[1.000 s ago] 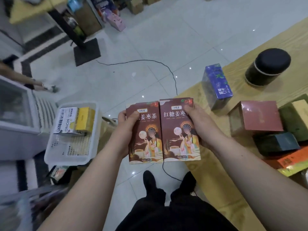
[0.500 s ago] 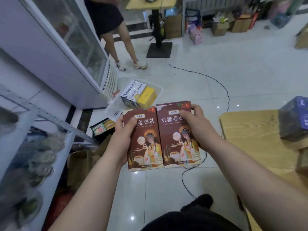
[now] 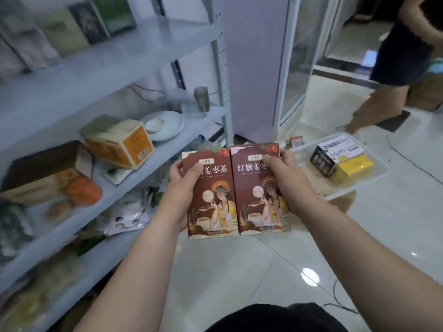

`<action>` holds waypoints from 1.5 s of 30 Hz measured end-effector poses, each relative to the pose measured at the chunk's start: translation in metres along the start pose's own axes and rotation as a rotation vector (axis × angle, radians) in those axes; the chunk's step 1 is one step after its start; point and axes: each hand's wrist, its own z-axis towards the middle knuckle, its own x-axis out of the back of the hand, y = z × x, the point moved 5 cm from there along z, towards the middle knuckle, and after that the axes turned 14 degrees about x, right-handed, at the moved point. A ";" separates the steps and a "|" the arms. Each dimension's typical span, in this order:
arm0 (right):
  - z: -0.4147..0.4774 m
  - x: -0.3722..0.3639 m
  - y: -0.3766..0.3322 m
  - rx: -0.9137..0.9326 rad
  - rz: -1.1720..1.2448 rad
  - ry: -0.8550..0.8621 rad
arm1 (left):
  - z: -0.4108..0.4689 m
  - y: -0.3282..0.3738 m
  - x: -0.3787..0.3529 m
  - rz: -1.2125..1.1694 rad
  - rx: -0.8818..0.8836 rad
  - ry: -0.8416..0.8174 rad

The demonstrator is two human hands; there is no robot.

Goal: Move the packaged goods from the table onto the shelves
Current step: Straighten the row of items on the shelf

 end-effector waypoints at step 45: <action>0.442 -0.407 -0.202 0.560 0.189 -0.847 | 0.155 0.373 0.176 -0.019 -0.633 0.880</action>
